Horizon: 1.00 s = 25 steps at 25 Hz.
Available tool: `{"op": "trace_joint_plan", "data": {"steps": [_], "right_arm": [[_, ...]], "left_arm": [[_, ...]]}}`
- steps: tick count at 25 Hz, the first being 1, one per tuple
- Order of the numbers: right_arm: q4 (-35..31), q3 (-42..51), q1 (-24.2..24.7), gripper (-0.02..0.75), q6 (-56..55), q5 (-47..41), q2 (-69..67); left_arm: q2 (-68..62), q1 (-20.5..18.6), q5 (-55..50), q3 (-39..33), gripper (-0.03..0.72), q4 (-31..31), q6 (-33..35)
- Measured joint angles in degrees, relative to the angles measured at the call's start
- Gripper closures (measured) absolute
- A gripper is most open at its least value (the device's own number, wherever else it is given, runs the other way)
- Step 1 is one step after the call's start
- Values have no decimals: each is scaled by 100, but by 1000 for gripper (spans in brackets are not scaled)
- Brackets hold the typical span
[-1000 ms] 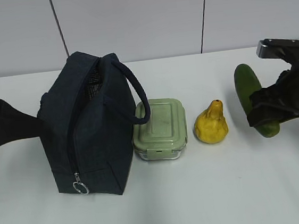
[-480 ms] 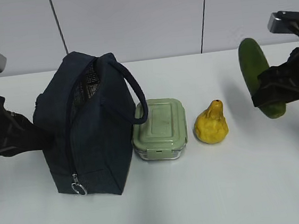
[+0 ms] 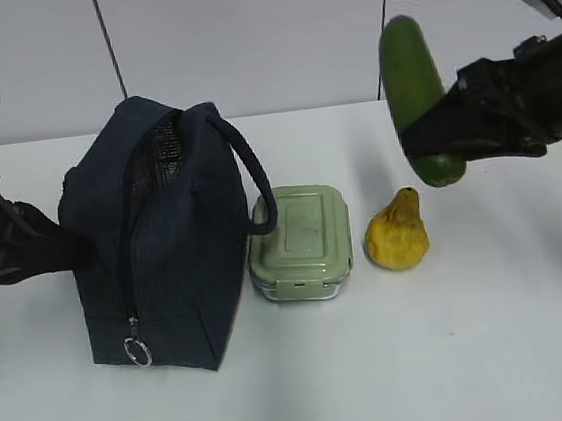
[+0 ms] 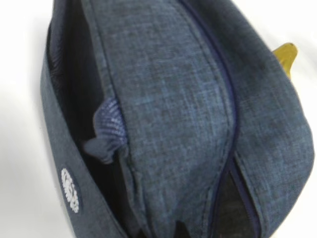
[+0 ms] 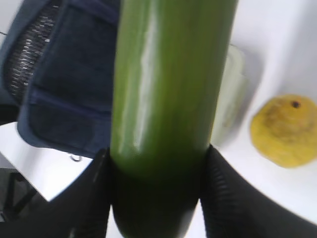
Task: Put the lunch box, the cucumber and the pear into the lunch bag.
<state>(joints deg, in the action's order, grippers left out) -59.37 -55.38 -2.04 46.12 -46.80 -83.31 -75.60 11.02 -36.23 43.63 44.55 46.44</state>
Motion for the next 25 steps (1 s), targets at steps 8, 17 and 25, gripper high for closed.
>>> {"op": "trace_joint_plan", "data": {"steps": [8, 17, 25], "right_arm": [[-909, -602, -1580, 379, 318, 256, -99], [-1557, -1451, -2639, 379, 327, 847, -1115], [-2015, -1842, -2885, 379, 327, 1089, -1637]], "left_arm": [[49, 0, -78, 0, 685, 2, 0], [49, 0, -78, 0, 685, 2, 0], [49, 0, -83, 0, 685, 2, 0]]}}
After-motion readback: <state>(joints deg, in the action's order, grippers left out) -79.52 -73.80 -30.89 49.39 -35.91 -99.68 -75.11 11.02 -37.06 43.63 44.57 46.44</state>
